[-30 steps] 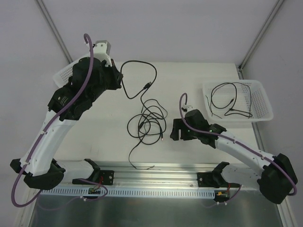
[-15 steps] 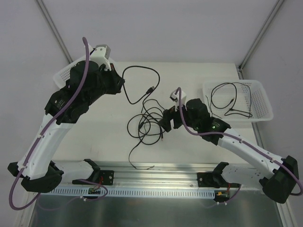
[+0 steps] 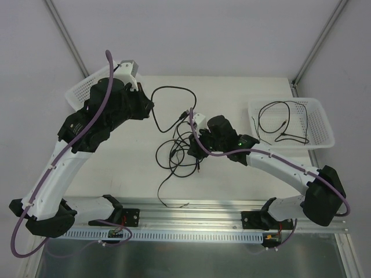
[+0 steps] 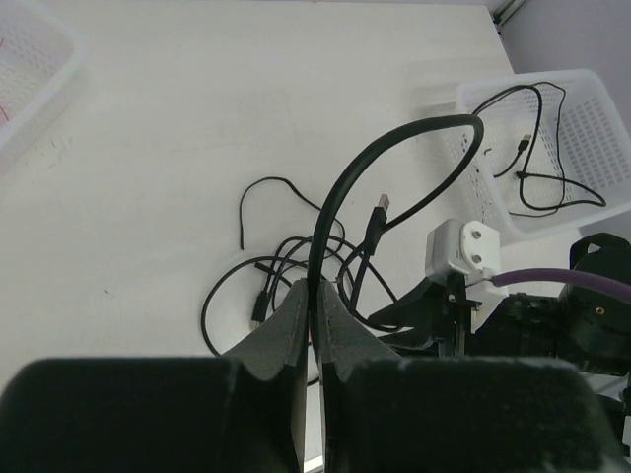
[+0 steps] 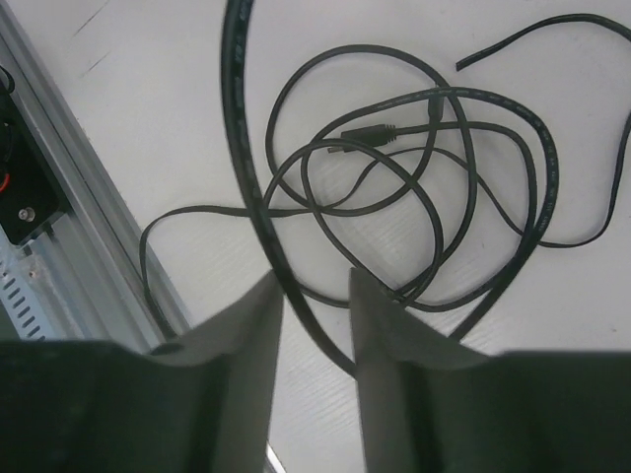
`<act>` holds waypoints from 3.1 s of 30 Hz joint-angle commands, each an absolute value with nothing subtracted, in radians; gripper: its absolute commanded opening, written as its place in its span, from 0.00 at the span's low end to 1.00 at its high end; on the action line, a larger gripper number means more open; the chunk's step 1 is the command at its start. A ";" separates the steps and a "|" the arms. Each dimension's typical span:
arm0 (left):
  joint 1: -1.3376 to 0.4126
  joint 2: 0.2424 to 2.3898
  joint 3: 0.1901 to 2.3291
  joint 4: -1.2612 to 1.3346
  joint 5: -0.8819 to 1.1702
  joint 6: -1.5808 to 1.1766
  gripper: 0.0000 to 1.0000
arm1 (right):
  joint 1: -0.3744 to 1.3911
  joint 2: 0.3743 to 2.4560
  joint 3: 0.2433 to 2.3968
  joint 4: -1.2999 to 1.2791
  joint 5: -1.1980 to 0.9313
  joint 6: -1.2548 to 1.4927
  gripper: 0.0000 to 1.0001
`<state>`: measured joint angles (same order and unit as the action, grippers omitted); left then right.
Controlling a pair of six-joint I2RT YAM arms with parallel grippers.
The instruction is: Untangle the cables
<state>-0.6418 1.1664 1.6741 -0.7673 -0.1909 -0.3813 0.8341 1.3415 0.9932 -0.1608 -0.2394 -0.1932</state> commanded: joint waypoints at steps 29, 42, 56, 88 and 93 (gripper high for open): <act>-0.647 0.948 0.843 -0.203 0.238 -0.426 0.96 | 0.836 1.181 1.880 -0.347 0.081 -0.235 0.01; -0.732 1.164 0.666 0.143 0.161 -0.564 0.92 | 0.838 1.137 1.804 -0.339 0.050 -0.169 0.01; -0.617 1.144 0.721 -0.113 0.047 -0.643 0.99 | 0.810 1.137 1.896 -0.475 0.396 -0.413 0.01; -0.267 0.902 0.752 -0.393 -0.060 -0.181 0.99 | -0.018 1.164 1.337 -0.285 0.078 -0.244 0.01; -0.267 0.911 0.749 -0.393 -0.071 -0.179 0.99 | -0.043 1.252 1.244 -0.264 0.025 -0.097 0.01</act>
<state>-0.2733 0.9222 0.7525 -0.4255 -0.0391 -0.2081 -0.0223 1.2163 1.2800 -0.3454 0.0978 -0.2218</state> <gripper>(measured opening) 0.991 0.049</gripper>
